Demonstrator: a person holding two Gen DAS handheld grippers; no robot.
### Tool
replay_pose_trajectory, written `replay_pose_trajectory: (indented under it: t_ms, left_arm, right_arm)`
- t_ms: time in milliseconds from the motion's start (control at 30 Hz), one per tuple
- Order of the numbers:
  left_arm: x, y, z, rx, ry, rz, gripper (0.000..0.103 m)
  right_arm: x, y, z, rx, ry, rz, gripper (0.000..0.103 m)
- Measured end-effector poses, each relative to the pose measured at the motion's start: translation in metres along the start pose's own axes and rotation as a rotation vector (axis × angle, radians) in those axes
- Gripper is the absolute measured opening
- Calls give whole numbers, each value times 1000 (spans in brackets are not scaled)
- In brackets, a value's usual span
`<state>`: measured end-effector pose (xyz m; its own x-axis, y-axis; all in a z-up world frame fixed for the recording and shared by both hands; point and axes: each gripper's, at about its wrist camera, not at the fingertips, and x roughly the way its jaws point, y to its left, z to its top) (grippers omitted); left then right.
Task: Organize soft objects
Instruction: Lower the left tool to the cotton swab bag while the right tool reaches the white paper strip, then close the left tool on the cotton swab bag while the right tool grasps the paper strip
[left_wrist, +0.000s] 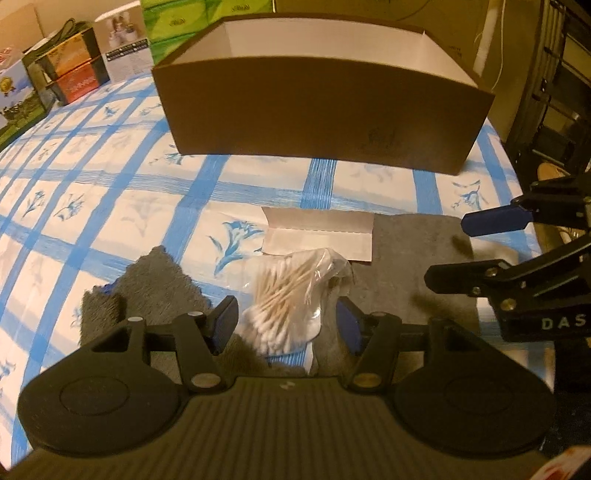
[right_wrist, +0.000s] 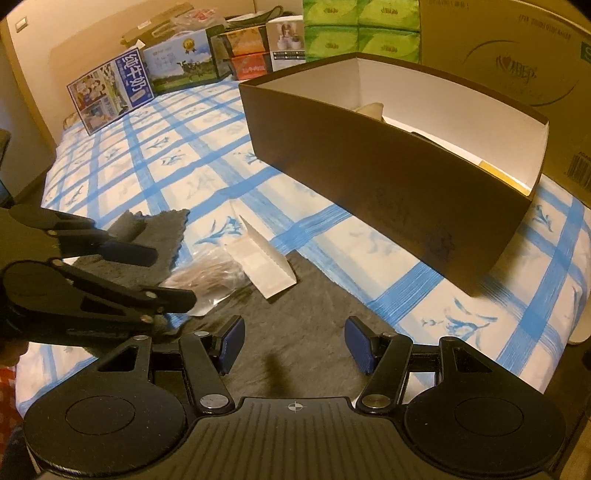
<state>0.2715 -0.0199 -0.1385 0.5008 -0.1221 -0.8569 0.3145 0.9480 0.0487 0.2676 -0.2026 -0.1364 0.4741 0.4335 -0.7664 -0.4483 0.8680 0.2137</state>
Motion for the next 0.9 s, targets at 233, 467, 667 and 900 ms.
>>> replay_pose_trajectory:
  t_ms: [233, 467, 667, 900]
  left_arm:
    - [21, 3, 0, -6, 33, 5, 54]
    - [24, 8, -1, -7, 35, 21, 36]
    - [14, 16, 0, -30, 9, 56, 21]
    - [13, 31, 6, -143, 3, 87, 19]
  right_arm:
    - [9, -5, 1, -4, 1, -1, 60]
    - [18, -2, 4, -48, -13, 21, 60]
    - [30, 6, 10, -135, -43, 35, 60]
    - [54, 20, 12, -277, -48, 15, 60]
